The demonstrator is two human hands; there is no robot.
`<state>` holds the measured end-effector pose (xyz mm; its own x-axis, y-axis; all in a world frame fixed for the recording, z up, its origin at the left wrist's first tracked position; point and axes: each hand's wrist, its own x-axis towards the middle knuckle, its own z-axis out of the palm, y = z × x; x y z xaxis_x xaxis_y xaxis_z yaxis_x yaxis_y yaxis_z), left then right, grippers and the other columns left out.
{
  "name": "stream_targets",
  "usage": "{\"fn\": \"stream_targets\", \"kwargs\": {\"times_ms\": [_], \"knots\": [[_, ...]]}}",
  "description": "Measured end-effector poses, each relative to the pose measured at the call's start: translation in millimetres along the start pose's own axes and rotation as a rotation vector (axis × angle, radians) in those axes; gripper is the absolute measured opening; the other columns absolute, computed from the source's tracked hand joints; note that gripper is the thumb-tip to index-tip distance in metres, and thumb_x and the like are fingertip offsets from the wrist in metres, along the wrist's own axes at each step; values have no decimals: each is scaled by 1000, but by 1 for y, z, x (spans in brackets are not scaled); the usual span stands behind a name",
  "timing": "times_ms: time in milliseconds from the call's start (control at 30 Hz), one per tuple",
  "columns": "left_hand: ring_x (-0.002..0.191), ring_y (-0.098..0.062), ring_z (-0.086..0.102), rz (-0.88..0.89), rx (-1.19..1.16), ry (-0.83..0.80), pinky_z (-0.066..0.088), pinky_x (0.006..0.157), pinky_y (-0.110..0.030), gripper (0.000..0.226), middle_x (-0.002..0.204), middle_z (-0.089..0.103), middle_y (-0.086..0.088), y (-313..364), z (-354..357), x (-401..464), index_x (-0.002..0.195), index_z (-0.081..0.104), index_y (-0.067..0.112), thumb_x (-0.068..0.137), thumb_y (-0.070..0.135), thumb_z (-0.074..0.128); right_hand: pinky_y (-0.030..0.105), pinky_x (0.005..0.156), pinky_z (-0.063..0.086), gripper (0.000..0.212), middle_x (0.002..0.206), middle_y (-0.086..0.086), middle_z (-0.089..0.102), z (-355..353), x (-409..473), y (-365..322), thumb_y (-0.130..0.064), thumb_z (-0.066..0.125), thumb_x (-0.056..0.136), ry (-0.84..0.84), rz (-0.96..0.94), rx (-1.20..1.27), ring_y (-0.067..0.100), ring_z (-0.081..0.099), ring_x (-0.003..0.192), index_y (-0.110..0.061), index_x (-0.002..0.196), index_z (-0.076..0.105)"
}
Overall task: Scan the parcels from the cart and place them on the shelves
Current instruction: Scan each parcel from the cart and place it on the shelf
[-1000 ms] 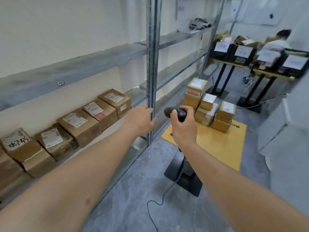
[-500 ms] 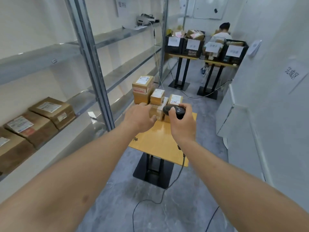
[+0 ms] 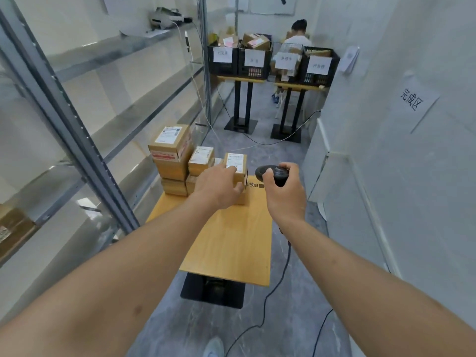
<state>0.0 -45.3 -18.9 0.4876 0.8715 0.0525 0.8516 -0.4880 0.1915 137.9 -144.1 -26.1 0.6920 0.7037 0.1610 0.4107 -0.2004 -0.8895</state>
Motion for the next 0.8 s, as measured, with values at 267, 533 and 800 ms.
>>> {"fn": "stream_targets", "kwargs": {"times_ms": [267,533,800], "knots": [[122,-30,58,68,-32,-90,51,98,-46,52,135,60,-5,-20,47,128,141,56,19,102,52,50,44,79,58,27,94,-17,66,64,94,25,-55,56,96,59,138,-60,13,66,86,-40,117,50],[118,-28,58,-18,-45,-166,48,92,-42,51,133,58,-5,-29,94,206,138,57,18,102,54,50,45,82,58,26,93,-19,65,105,167,54,-50,60,98,-1,197,-71,9,65,87,-35,118,54],[126,-34,53,-230,-53,-181,45,99,-46,56,144,50,-13,-22,155,254,135,55,14,98,57,56,47,78,60,25,94,-17,68,128,229,107,-54,58,97,-189,238,-61,14,68,84,-41,117,50]]}}
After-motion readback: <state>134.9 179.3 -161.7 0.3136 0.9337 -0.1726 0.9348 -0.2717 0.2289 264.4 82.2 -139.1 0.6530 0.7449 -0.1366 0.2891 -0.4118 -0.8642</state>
